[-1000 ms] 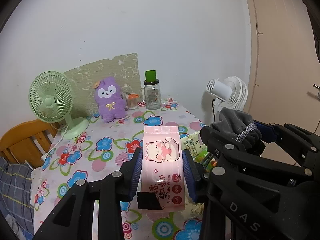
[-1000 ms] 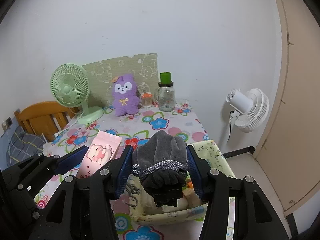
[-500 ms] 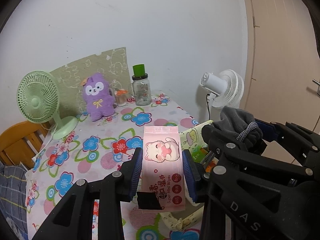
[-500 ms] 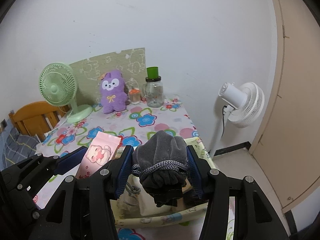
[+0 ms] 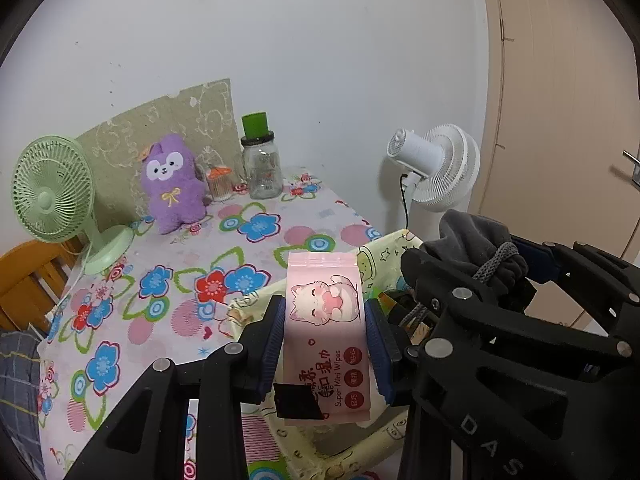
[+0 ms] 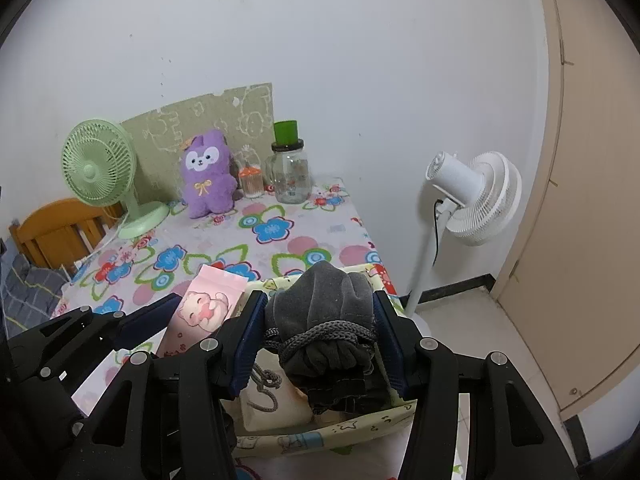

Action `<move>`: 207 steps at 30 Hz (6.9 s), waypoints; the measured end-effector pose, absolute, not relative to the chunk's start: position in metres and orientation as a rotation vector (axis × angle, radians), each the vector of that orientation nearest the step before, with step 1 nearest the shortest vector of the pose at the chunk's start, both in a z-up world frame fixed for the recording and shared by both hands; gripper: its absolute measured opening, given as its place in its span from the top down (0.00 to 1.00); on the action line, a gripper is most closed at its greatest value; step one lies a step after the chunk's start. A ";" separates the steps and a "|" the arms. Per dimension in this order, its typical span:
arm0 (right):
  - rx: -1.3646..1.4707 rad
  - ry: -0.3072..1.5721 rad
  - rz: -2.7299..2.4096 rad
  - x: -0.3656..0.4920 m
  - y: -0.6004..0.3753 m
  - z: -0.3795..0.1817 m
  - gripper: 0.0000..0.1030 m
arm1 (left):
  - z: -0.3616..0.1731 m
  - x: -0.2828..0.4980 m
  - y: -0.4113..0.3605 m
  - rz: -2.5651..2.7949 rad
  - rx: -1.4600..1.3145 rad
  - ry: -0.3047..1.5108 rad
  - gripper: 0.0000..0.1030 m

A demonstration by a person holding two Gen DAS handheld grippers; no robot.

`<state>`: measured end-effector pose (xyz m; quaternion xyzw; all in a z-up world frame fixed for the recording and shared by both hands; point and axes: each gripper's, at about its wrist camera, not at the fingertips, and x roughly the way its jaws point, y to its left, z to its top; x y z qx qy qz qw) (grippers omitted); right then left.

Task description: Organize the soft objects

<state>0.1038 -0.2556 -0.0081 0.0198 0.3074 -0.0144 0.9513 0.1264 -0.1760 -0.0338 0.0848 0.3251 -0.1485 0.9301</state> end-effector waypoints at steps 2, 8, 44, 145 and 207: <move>0.040 0.633 -0.029 0.106 -0.258 -0.011 0.45 | -0.038 0.130 -0.180 -0.308 0.173 0.678 0.61; 0.044 0.651 -0.028 0.114 -0.266 -0.019 0.45 | -0.046 0.139 -0.188 -0.321 0.170 0.709 0.61; 0.107 0.746 0.025 0.147 -0.272 -0.057 0.46 | -0.067 0.156 -0.177 -0.279 0.224 0.748 0.14; 0.050 0.487 0.068 0.009 -0.128 0.018 0.07 | 0.011 0.011 0.040 -0.032 0.031 0.513 0.00; 0.028 0.436 0.030 -0.006 -0.142 0.021 0.05 | 0.015 0.002 0.025 -0.045 0.035 0.481 0.00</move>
